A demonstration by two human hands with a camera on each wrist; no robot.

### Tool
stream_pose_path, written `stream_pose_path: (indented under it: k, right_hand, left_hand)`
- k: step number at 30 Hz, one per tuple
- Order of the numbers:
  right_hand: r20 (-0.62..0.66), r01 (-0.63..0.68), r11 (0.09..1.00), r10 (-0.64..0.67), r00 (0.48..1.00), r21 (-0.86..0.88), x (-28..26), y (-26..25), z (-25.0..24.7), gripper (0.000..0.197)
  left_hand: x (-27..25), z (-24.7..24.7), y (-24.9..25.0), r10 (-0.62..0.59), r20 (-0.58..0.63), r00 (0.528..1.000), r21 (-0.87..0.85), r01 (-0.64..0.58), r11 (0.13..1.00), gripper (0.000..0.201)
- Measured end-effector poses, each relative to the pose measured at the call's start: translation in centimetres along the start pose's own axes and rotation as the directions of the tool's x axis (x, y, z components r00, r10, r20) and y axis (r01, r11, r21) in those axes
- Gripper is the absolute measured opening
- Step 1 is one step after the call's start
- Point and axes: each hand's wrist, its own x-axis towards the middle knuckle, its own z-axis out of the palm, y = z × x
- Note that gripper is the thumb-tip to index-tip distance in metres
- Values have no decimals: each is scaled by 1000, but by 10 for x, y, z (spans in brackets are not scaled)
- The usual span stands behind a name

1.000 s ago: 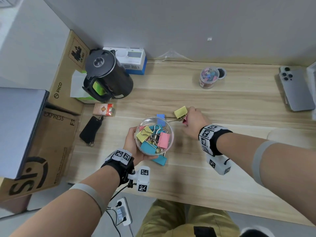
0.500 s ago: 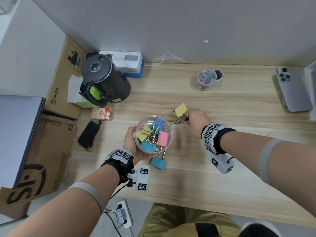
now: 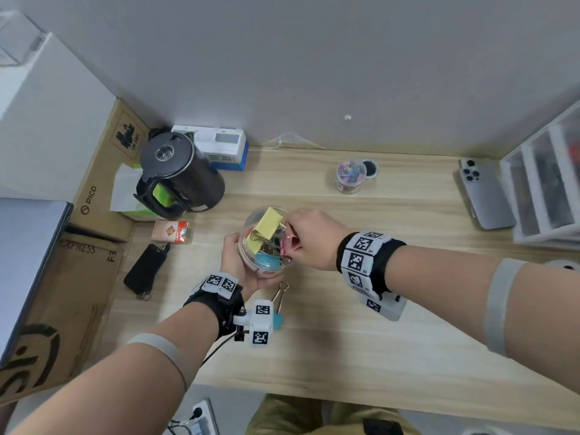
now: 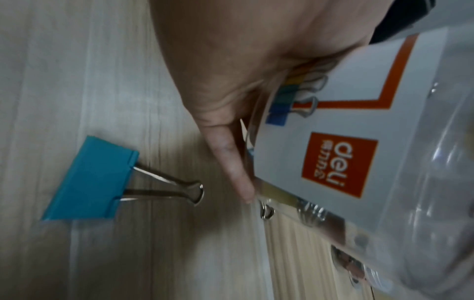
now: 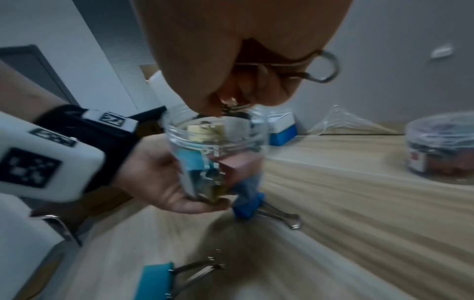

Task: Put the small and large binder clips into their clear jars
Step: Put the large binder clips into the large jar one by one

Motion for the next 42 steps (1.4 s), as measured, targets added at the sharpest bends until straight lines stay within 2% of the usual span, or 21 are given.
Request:
stream_pose_path:
  k: [4, 8, 12, 16, 19, 21, 26, 32, 35, 37, 39, 42]
  right_hand:
    - [20, -145, 986, 147, 989, -79, -1, -17, 7, 24]
    - [42, -171, 983, 174, 984, -71, -2, -23, 12, 32]
    - [38, -150, 989, 149, 988, 17, -4, -26, 11, 31]
    - [68, -15, 998, 10, 998, 64, -6, -21, 5, 24]
    - [128, 135, 985, -148, 981, 107, -8, -15, 6, 53]
    - [162, 240, 966, -253, 954, 99, -10, -14, 4, 63]
    - [244, 454, 891, -439, 865, -4, -11, -17, 0, 63]
    - [272, 491, 871, -476, 836, 16, -2, -19, 5, 66]
    - [133, 503, 853, -520, 844, 143, 3, -22, 10, 57]
    - [-22, 431, 876, -437, 899, 217, 7, -23, 13, 47]
    - [-146, 297, 916, -266, 953, 268, 17, -19, 19, 37]
    - [-166, 88, 968, -49, 985, 235, 35, -3, 33, 36]
  left_hand:
    - [1, 8, -11, 17, -21, 1000, -40, -18, 999, 65]
    - [2, 10, -17, 42, -43, 998, -76, -45, 996, 57]
    - [-1, 8, -19, 28, -15, 999, -24, -29, 999, 60]
    - [-6, 3, -20, 6, 28, 1000, 11, -6, 1000, 57]
    - [-8, 1, -23, -12, 35, 999, 27, 11, 1000, 61]
    - [-9, -1, -26, -28, 43, 999, 37, 27, 999, 62]
    - [-7, -9, -34, -50, 58, 997, 65, 46, 997, 59]
    - [-6, -24, -38, -54, 33, 998, 45, 53, 998, 58]
    - [-8, -35, -37, -53, 29, 998, 24, 52, 998, 58]
    - [-9, -44, -37, -47, 29, 998, 11, 47, 999, 59]
    - [-10, -56, -37, -31, 14, 999, -13, 31, 999, 62]
    - [-12, -78, -39, -16, -11, 1000, -64, 16, 998, 64]
